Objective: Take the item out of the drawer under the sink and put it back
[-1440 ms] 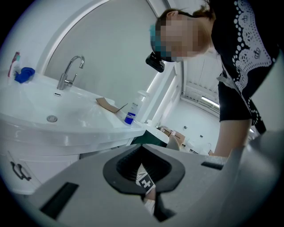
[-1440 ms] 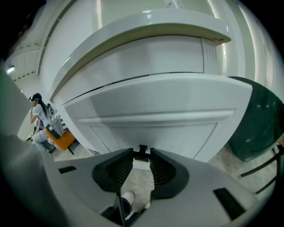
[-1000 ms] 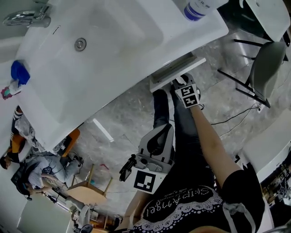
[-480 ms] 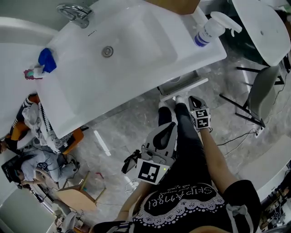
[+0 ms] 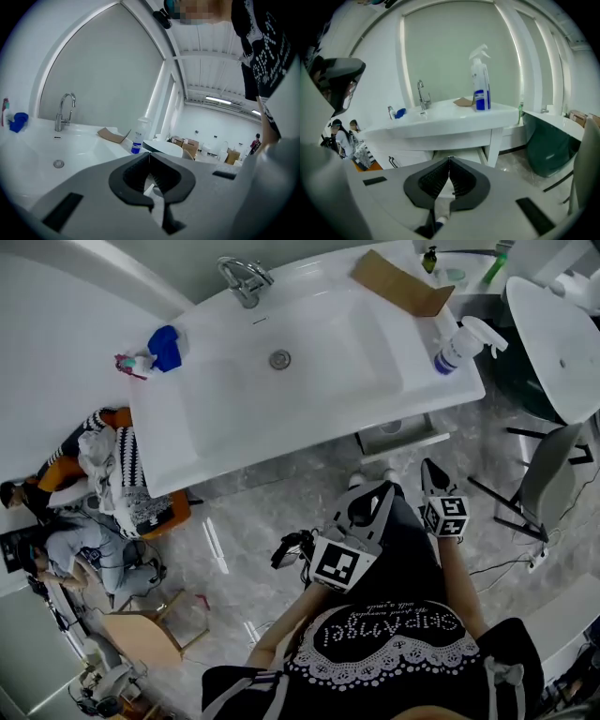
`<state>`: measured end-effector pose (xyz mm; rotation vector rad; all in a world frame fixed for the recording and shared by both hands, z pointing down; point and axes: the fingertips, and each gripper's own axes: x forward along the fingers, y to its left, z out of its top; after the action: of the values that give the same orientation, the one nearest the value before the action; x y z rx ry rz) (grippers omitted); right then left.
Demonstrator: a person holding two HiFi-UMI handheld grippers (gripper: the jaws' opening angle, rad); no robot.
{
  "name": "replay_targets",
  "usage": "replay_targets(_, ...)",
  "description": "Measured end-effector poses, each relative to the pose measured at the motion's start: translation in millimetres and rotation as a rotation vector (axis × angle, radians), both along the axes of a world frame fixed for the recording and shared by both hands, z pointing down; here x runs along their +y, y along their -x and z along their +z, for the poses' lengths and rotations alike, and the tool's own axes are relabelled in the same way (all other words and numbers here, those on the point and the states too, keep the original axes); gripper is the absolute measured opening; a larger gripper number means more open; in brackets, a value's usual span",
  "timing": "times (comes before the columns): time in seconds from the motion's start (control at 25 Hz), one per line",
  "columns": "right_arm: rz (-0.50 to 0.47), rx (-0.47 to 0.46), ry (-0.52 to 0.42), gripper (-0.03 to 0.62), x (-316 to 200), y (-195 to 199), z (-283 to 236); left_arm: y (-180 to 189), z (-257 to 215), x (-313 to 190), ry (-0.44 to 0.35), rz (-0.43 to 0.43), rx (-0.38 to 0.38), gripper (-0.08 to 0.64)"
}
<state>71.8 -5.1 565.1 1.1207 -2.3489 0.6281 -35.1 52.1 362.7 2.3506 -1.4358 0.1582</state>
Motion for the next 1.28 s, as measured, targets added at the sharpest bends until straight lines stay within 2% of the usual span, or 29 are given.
replay_targets(0.16,-0.039,-0.059,-0.097,0.020,-23,13,-52,-9,-6,-15,-0.046,0.032,-0.011,0.006)
replay_targets(0.32,-0.022,-0.151,-0.180,0.020,-34,25,-101,-4,-16,-25,-0.113,0.025,-0.037,0.006)
replay_targets(0.64,-0.026,-0.269,-0.234,0.020,-17,31,-165,2,-27,-36,-0.173,0.007,-0.048,0.006)
replay_targets(1.0,-0.020,-0.254,-0.325,0.020,-13,17,-193,-6,-29,-52,-0.194,0.043,-0.046,0.006)
replay_targets(1.28,0.013,-0.255,-0.328,0.020,-9,14,-194,-2,-30,-51,-0.195,0.041,-0.026,0.006)
